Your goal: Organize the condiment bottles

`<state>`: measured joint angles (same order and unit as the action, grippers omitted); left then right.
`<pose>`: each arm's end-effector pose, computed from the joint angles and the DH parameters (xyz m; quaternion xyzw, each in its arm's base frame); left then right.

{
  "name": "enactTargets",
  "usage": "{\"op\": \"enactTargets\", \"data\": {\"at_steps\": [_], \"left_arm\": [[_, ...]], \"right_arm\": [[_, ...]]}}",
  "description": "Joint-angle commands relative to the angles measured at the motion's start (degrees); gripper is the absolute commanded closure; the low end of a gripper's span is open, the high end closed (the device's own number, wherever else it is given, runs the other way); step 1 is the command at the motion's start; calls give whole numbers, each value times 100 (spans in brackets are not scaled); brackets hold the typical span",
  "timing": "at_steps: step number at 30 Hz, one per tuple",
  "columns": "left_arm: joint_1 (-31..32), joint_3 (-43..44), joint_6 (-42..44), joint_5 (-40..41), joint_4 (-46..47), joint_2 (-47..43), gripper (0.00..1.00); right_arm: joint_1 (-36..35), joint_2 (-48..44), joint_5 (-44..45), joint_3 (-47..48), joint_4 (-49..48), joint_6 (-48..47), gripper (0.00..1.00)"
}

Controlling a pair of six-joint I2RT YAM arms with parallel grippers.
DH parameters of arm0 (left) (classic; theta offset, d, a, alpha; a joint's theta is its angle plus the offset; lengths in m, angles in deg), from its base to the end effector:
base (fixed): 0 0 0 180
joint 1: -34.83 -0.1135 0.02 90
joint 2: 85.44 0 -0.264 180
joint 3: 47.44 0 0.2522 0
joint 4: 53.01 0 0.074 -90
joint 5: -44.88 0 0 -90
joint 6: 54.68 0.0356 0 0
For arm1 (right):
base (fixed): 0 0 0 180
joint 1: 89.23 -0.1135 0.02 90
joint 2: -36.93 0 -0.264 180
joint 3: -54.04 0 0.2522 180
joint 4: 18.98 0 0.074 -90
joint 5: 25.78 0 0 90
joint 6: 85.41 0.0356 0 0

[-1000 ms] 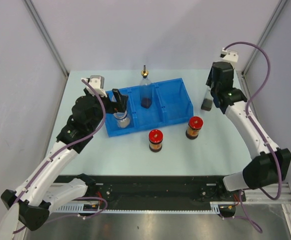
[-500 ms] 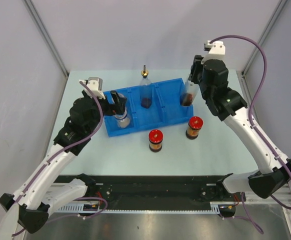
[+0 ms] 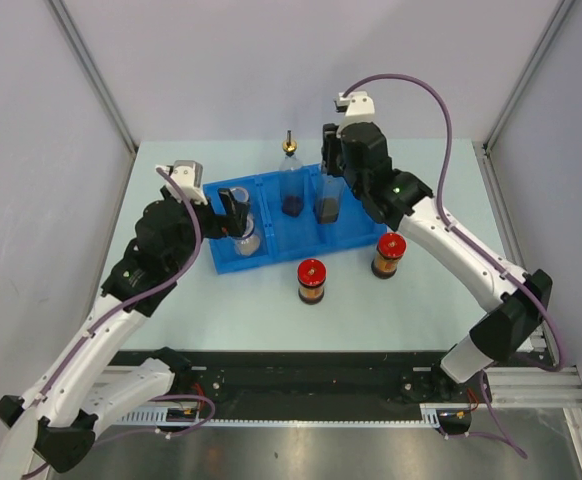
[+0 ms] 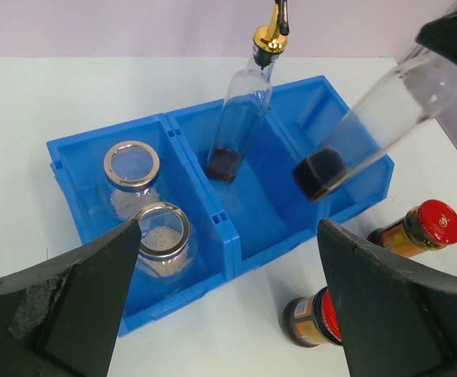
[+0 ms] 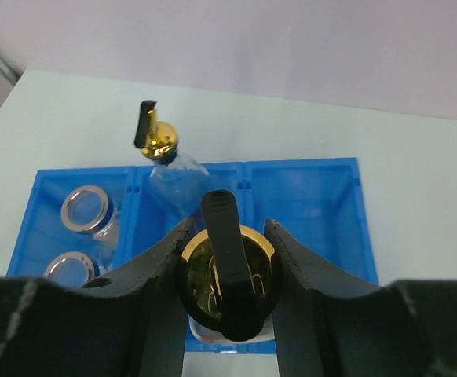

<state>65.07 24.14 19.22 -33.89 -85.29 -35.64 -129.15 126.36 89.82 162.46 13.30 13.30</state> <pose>0.1684 -0.0901 0.3889 0.0321 0.7670 -0.1812 0.6146 0.2853 0.2187 0.4352 -0.0733 0.7735 0.0908 0.6230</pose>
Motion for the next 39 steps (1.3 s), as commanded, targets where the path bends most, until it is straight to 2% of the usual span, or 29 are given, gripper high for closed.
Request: {"op": "enactTargets", "data": {"at_steps": [1, 22, 34, 37, 38, 39], "left_arm": [[8, -122, -95, -50, -55, -172, 0], [8, -438, -60, -68, -116, -287, 0], [8, -474, -25, -85, -72, -199, 0], [8, -474, -25, -111, -73, -190, 0], [8, -474, -16, -129, -81, -190, 0], [8, -474, -8, -155, -81, -181, 0]], "right_arm": [[-86, 92, -301, 563, -929, 149, 100], [-288, 1515, -495, 1020, -956, 298, 100], [-306, 1982, -530, 1222, -763, 316, 100], [-314, 2079, -557, 1283, -684, 315, 89], [-314, 2122, -583, 1293, -675, 298, 80], [-323, 2131, -592, 1293, -649, 298, 79]]}}
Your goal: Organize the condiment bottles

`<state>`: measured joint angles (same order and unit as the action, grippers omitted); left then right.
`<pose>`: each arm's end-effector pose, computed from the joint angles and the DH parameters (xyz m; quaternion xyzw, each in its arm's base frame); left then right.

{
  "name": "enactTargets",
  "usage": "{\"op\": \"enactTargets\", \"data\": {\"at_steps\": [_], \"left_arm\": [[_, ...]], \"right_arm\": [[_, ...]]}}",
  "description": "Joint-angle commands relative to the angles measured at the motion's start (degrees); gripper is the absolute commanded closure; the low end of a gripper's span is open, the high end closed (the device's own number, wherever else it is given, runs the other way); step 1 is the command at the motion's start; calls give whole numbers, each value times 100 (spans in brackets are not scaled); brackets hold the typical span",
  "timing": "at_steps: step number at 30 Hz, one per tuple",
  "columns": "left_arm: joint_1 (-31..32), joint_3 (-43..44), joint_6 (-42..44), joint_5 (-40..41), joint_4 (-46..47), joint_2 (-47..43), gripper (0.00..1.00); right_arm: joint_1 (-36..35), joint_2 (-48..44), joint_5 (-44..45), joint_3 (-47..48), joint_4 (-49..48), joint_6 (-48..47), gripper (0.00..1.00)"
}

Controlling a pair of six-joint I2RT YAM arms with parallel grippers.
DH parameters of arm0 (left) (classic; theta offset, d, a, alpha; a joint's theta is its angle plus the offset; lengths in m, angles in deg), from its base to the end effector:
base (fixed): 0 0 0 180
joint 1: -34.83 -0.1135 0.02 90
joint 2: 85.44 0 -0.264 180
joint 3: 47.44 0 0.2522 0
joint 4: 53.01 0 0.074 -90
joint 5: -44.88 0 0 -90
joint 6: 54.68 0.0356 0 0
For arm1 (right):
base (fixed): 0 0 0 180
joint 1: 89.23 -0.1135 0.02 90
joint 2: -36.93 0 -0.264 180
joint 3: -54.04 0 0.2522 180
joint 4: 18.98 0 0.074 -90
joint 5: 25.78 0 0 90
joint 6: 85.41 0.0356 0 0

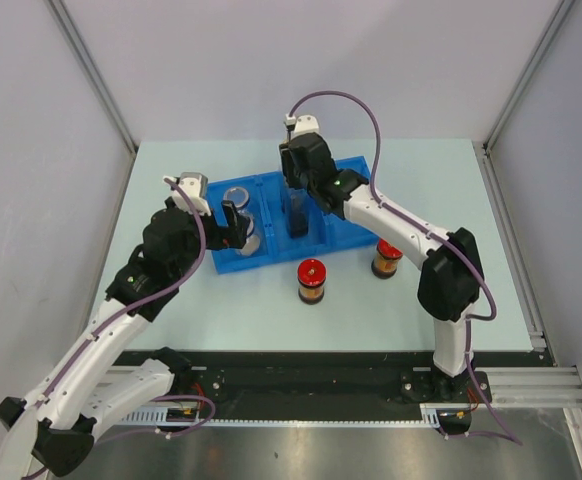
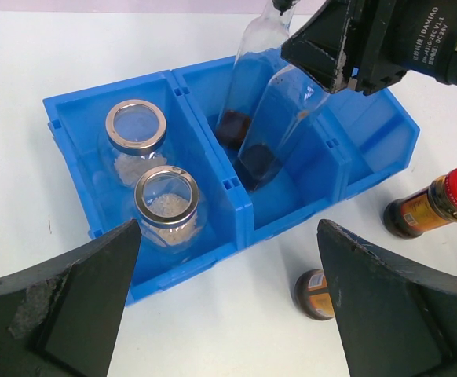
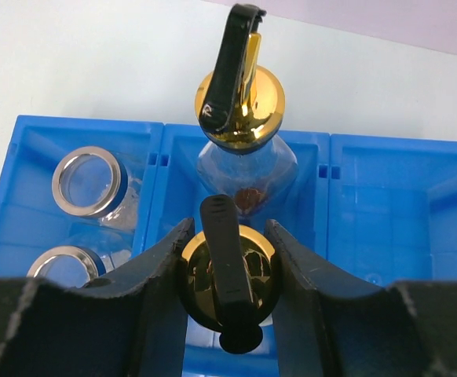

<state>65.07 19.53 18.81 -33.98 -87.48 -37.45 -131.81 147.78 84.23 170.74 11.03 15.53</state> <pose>0.1648 -0.0881 0.3626 0.0364 0.7935 -0.1681 0.5837 0.3491 0.3042 0.3419 -0.1345 0.8211 0.1108 0.5435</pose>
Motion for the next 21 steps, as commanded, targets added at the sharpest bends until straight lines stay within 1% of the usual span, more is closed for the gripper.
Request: {"op": "enactTargets", "data": {"at_steps": [1, 4, 5, 8, 10, 13, 14, 17, 20, 21], "left_arm": [[8, -12, 34, -173, 120, 0, 0], [8, -21, 60, -261, 137, -9, 0], [8, -21, 60, -278, 146, -9, 0], [8, -12, 69, -314, 137, 18, 0], [8, -12, 60, -314, 137, 26, 0], [8, -12, 52, -340, 146, 44, 0], [8, -4, 52, -358, 129, 44, 0], [8, 14, 43, -419, 146, 79, 0], [8, 31, 95, -594, 181, 114, 0], [17, 49, 157, -821, 216, 140, 0]], "right_arm": [[-57, -11, -41, 464, -421, 58, 78], [-74, -2, -41, 455, -412, 40, 65], [-74, 7, -67, 455, -403, 22, 59], [-92, 16, -59, 455, -368, -4, 50], [-92, 25, -50, 455, -316, -22, 48], [-92, 51, -50, 464, -245, -22, 40], [-92, 51, -50, 464, -219, -22, 31], [-92, 51, -6, 499, -122, -22, 16], [-100, -28, 73, 543, -17, -39, 6], [-101, -72, 125, 535, 18, -31, 4]]}}
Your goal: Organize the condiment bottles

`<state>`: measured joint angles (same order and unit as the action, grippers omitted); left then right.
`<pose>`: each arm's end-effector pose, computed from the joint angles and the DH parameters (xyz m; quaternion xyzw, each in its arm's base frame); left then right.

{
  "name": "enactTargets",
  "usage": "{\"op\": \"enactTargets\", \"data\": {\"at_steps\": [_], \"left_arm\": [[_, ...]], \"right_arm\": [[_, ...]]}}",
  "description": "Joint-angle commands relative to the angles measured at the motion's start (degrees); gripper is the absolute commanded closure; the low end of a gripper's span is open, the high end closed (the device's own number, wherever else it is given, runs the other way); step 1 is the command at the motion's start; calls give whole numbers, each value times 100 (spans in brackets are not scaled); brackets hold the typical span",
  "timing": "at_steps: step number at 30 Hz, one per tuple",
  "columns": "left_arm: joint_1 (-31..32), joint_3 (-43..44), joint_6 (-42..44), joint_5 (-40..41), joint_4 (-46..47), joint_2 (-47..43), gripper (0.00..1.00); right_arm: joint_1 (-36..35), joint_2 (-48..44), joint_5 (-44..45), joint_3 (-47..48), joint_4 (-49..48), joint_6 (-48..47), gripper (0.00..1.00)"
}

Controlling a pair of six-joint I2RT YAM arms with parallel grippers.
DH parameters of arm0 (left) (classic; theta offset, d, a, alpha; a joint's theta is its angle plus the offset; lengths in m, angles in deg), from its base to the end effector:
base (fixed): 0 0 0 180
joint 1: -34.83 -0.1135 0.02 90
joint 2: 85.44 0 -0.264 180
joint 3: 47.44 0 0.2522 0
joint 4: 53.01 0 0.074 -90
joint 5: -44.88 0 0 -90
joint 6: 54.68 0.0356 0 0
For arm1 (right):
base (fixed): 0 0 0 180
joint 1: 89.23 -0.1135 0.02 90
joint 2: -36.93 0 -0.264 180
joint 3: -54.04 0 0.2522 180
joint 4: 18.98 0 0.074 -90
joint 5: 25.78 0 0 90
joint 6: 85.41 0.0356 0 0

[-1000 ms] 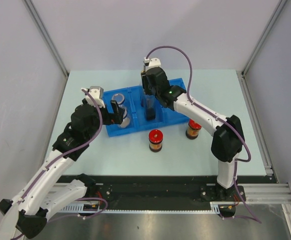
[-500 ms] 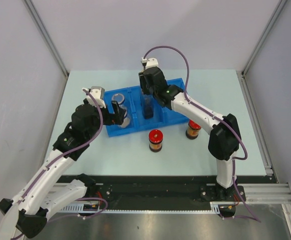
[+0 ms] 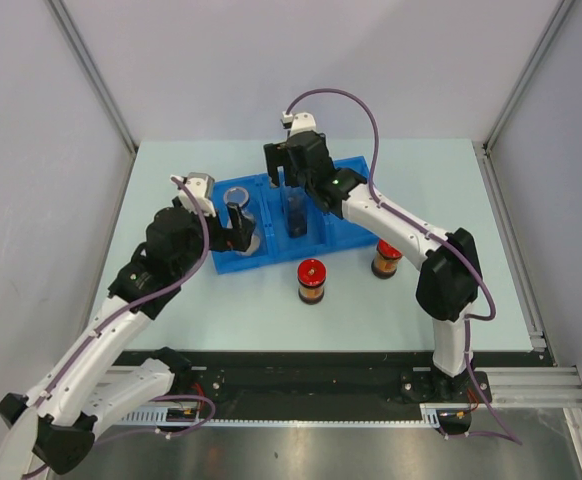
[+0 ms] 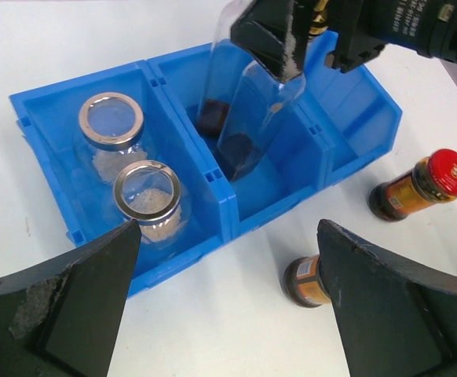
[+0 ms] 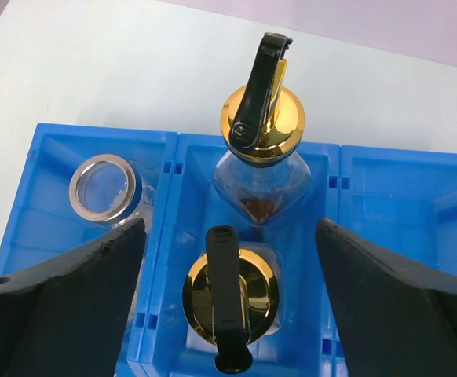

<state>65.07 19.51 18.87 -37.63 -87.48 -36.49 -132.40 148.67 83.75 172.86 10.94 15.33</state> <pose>0.1676 -0.0923 0.3595 0.0572 0.7983 -0.1886 0.5691 0.3489 0.3109 0.3481 -0.1392 0.8146 0.1211 0.5499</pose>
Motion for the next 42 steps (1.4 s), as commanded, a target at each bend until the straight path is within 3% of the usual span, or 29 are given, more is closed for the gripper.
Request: {"op": "enactTargets", "data": {"at_steps": [1, 7, 14, 22, 32, 42], "left_arm": [[26, 60, 185, -537, 225, 53, 0], [219, -1, 195, -626, 366, 106, 0], [526, -89, 19, -582, 542, 378, 0], [703, -46, -25, -476, 673, 624, 0], [738, -72, -227, -555, 709, 818, 0], [747, -63, -254, -582, 709, 862, 0]], "right_arm": [[-50, -205, 235, 288, 36, -37, 1], [-77, -732, 437, -151, 62, -37, 0], [-261, -1927, 727, -1609, -377, -222, 0], [-244, -3131, 1597, -2857, 615, 349, 0], [1126, -3931, 1282, -4009, 1969, 1860, 0], [1707, -3845, 491, -4581, 1882, 2046, 0]]}}
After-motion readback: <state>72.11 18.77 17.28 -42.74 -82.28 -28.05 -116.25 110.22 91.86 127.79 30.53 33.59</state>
